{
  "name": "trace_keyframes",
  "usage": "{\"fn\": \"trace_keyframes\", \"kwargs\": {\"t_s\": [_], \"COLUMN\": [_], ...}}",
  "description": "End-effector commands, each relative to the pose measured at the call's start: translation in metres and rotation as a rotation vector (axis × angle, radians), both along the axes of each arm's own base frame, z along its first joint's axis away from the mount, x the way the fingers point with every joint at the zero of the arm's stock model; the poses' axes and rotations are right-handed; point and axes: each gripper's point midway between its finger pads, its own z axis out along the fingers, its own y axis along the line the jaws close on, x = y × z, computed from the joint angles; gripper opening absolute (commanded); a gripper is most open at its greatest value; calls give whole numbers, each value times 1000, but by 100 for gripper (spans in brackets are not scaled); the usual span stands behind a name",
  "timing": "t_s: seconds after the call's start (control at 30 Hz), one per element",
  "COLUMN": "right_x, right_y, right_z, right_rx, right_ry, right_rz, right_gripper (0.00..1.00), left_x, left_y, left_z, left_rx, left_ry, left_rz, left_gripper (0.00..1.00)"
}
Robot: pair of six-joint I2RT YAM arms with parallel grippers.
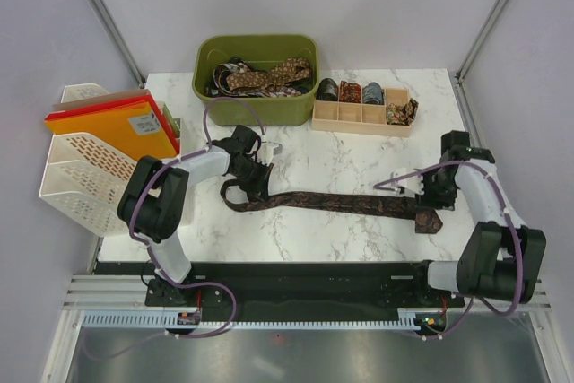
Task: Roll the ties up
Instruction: Flatten out the tie at the center of the board.
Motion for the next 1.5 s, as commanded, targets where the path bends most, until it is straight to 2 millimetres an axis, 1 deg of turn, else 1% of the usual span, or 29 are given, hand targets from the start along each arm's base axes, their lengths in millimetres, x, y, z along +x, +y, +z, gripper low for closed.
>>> {"fn": "trace_keyframes", "kwargs": {"t_s": [0.0, 0.03, 0.07, 0.1, 0.13, 0.17, 0.23, 0.27, 0.4, 0.43, 0.47, 0.53, 0.63, 0.67, 0.7, 0.77, 0.8, 0.83, 0.93, 1.0, 1.03, 1.07, 1.1, 1.13, 1.2, 1.23, 1.3, 1.4, 1.47], "right_x": [56, 62, 59, 75, 76, 68, 67, 57, 28, 21, 10, 2, 1, 0, -1, 4, 7, 11, 30, 45, 51, 60, 66, 62, 71, 66, 60, 43, 38], "right_y": [-38, -39, -33, -23, -15, 0, 26, 37, 75, 92, 100, 116, 107, 91, 82, 48, 37, 8, -41, -57, -61, -58, -47, -36, -13, -5, 19, 51, 62], "right_z": [32, 39, 39, 61, 67, 67, 79, 81, 71, 70, 61, 47, 10, -9, -18, -30, -32, -33, -33, -27, -23, -10, -3, 8, 27, 34, 36, 23, 8], "right_rx": [0, 26, 70, 139, 183, 223, 317, 353, 454, 473, 466, 427, 327, 235, 187, 113, 86, 60, -31, -62, -51, -24, 44, 92, 186, 201, 225, 231, 215], "right_ry": [-96, -100, -45, -93, -85, -26, -12, 28, 137, 168, 196, 214, 194, 211, 219, 212, 204, 188, 133, 90, 78, 64, 52, 59, 23, 14, 13, 29, 10], "right_rz": [-43, -119, -146, -168, -196, -240, -256, -290, -353, -326, -314, -312, -309, -319, -317, -346, -337, -379, -396, -413, -429, -432, -430, -426, -411, -398, -355, -309, -283], "right_gripper": [64, 65, 66, 71, 74, 74, 73, 73, 69, 67, 66, 63, 56, 53, 51, 48, 48, 48, 49, 50, 52, 53, 59, 63, 72, 75, 86, 98, 98], "left_x": [-8, -9, -8, -7, -7, -8, -6, -8, -9, -9, -8, -8, -8, -8, -8, -10, -11, -12, -12, -11, -8, -13, -13, -11, -19, -18, -20, -27, -25], "left_y": [8, 8, 8, 7, 6, 4, 3, 2, 0, 1, 1, 1, 1, 1, 2, 3, 3, 3, 3, -1, -5, -12, -14, -14, -16, -13, -3, 15, 25], "left_z": [2, 4, 5, 7, 11, 14, 18, 19, 22, 22, 22, 21, 21, 21, 21, 21, 22, 22, 24, 29, 38, 47, 55, 72, 90, 102, 105, 97, 91], "left_rx": [22, 20, 17, 9, 0, -12, -20, -28, -39, -37, -38, -35, -34, -31, -29, -27, -30, -31, -36, -64, -91, -139, -161, -187, -225, -221, -176, -91, -34], "left_ry": [18, 17, 9, 2, -9, -11, -22, -15, -13, -11, -16, -13, -14, -13, -14, -15, -17, -22, -38, -50, -83, -83, -108, -189, -254, -348, -436, -486, -500], "left_rz": [26, 26, 19, 13, 9, 1, 5, 0, -1, 1, -4, -2, -2, 1, 0, 1, -3, -5, -33, -60, -101, -143, -175, -238, -327, -406, -529, -704, -747], "left_gripper": [2, 2, 2, 2, 2, 2, 2, 2, 2, 3, 3, 3, 3, 3, 3, 3, 3, 3, 5, 8, 16, 21, 27, 37, 50, 62, 74, 75, 76]}}
